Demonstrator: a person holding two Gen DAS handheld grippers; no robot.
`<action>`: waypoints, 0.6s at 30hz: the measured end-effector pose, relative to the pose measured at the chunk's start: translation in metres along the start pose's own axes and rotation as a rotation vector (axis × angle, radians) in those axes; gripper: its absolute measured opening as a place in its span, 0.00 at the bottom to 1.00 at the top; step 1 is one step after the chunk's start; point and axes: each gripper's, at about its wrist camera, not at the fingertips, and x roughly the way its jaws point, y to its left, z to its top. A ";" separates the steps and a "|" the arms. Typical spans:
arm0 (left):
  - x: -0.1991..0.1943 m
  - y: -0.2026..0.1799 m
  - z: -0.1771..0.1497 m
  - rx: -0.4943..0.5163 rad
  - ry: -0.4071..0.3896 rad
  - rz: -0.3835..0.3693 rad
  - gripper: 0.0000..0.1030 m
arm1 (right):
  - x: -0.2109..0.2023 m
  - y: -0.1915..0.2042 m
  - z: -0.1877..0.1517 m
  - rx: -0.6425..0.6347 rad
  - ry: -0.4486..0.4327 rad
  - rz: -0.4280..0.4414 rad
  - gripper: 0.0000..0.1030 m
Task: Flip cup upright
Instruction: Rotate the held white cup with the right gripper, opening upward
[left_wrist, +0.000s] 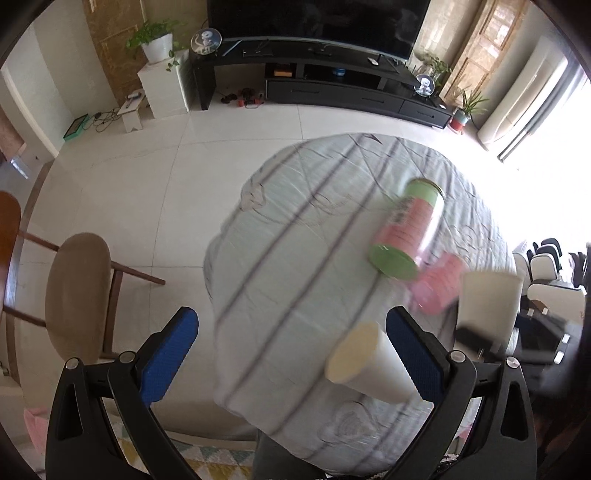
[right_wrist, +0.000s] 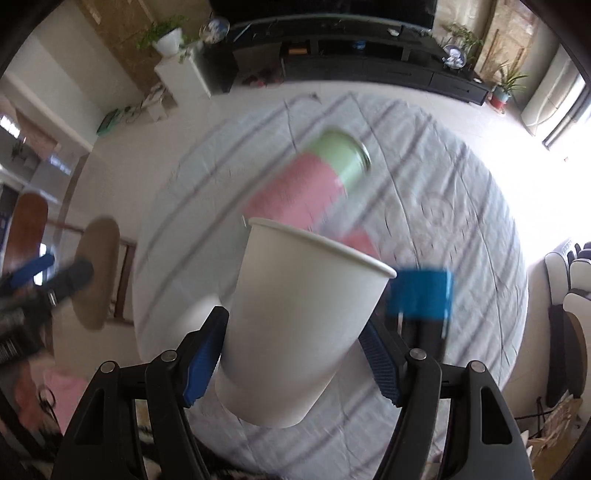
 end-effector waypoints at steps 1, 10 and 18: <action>-0.001 -0.007 -0.006 -0.004 0.002 0.003 1.00 | 0.002 -0.004 -0.012 -0.027 0.019 -0.003 0.70; -0.005 -0.053 -0.060 -0.045 0.028 0.040 1.00 | 0.034 -0.030 -0.081 -0.183 0.094 -0.002 0.70; -0.009 -0.092 -0.095 -0.062 0.045 0.054 1.00 | 0.034 -0.050 -0.104 -0.219 0.108 0.086 0.71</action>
